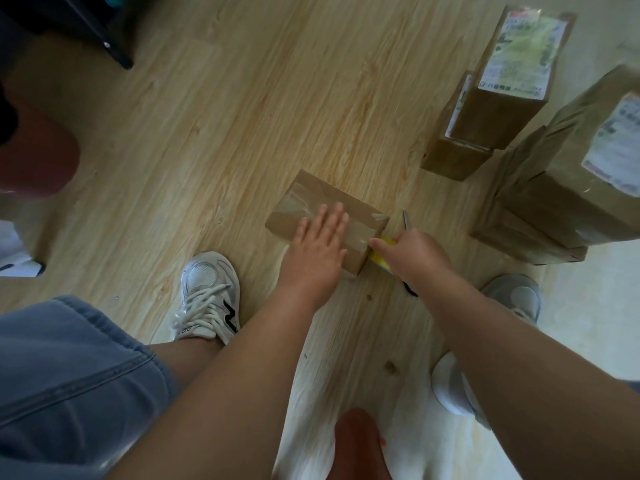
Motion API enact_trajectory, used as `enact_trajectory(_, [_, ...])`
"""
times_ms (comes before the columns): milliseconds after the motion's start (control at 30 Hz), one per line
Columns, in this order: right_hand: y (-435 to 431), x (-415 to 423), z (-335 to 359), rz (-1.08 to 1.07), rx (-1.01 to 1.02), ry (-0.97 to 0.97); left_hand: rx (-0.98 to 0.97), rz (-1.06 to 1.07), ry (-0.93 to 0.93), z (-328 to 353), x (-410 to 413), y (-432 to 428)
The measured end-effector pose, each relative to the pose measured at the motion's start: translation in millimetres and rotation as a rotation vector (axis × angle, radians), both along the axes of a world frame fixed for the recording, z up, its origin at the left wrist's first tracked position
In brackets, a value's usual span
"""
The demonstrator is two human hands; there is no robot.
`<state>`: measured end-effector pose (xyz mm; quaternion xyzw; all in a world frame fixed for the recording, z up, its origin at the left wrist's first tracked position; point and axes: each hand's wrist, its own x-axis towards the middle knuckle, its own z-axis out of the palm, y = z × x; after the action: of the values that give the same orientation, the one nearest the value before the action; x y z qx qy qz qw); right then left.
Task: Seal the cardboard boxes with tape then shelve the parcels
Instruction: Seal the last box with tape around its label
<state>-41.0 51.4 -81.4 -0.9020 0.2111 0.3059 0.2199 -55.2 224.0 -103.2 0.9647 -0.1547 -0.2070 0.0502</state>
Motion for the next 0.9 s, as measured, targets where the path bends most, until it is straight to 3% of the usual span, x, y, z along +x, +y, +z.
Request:
enact_trajectory(133, [0.0, 1.6, -2.5, -0.001, -0.012, 0.014, -0.059, -0.059, 0.072, -4.1, -11.6, -4.5])
enact_trajectory(300, [-2.5, 10.0, 0.2, 0.043, 0.005, 0.077, 0.003, -0.04, 0.054, -4.2, -13.4, -7.6])
enact_trajectory(467, [-20.2, 7.3, 4.1, -0.01, 0.239, 0.038, 0.028, 0.078, 0.019, -1.2, -22.8, -14.7])
enact_trajectory(567, [-24.9, 9.9, 7.2, -0.011, 0.278, -0.027, 0.096, 0.115, 0.003, 2.7, -25.0, -20.3])
enact_trajectory(700, [-18.8, 21.1, 6.9, 0.074, 0.273, -0.035, 0.146, -0.037, -0.058, 10.5, 0.0, -12.7])
enact_trajectory(800, [-17.2, 26.3, 6.0, 0.115, 0.241, 0.01, 0.184, -0.175, 0.001, 2.4, 12.3, 1.5])
enact_trajectory(900, [-19.4, 26.3, 3.8, 0.126, 0.214, 0.033, 0.061, -0.11, 0.083, -8.1, 12.8, 7.9])
